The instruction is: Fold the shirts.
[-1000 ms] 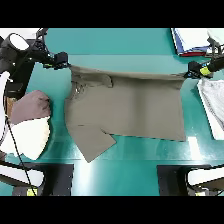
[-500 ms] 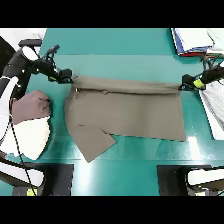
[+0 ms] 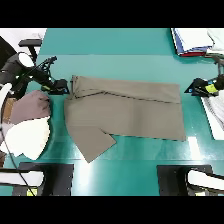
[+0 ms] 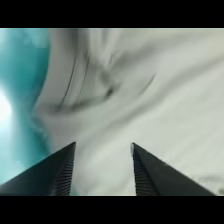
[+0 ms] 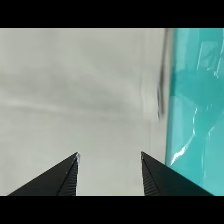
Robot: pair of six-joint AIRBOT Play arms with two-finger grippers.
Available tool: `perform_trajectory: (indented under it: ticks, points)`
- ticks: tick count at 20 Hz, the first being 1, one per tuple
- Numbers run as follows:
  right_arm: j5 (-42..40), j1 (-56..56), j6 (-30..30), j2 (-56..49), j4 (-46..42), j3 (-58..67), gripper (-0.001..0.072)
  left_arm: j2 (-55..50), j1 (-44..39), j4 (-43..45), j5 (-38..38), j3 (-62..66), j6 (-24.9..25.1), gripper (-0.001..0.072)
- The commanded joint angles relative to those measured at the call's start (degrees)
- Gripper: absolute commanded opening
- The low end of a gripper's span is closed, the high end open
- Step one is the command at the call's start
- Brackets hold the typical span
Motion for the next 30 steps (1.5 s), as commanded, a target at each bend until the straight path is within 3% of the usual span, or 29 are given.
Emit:
perform_trajectory:
  ticks: [1, 5, 9, 14, 18, 20, 21, 22, 27, 28, 29, 30]
  points:
    - [1.64, -1.92, 0.04, 9.09, 0.09, -6.14, 0.0447, 11.47, 0.13, 4.83, -1.07, -11.3, -1.27, 0.0419]
    - [0.39, -1.9, 0.04, 15.67, 0.55, -10.75, 0.0446, 24.81, 0.13, 2.78, -0.59, -32.04, -3.41, 0.0419]
    - [0.28, -1.88, 0.04, 16.5, 0.55, -10.69, 0.0446, 31.1, 0.11, -4.22, 3.39, -44.54, -4.39, 0.0419]
    - [0.15, -1.79, 0.04, 16.5, 0.57, -10.69, 0.0447, 31.19, -0.02, -14.84, 11.67, -51.56, 0.28, 0.0419]
    - [0.22, -1.79, 0.04, 16.52, 0.55, -10.69, 0.0447, 31.15, -6.58, -15.39, 17.62, -53.59, -0.39, 0.0417]
    - [0.57, -1.81, 0.04, 16.52, 0.52, -10.69, 0.0446, 31.15, -7.89, -16.59, 16.87, -52.94, -0.55, 0.0415]
    - [1.44, -1.95, 0.02, 16.52, 0.37, -10.69, 0.0447, 31.15, -7.89, -16.74, 15.65, -52.11, -0.52, 0.0291]
    - [2.86, -2.51, 0.0, 16.52, 0.0, -10.75, 0.0447, 31.15, -7.89, -16.59, 14.21, -50.97, -0.22, 0.0023]
    - [5.79, -10.47, -0.13, 20.61, -4.42, -22.18, 0.0449, 31.15, -7.89, -16.17, 8.74, -45.51, 0.17, 0.0021]
    - [5.73, -12.81, -0.22, 21.57, -7.3, -26.45, 0.0475, 31.15, -7.89, -16.15, 8.94, -44.98, 0.2, 0.0021]
    - [5.7, -15.37, -0.28, 21.88, -8.98, -30.4, 0.0577, 31.15, -7.89, -16.2, 9.38, -44.7, 0.33, 0.002]
    - [5.62, -17.79, -0.37, 21.7, -8.92, -33.66, 0.0583, 31.15, -7.89, -16.22, 9.84, -44.63, 0.33, 0.002]
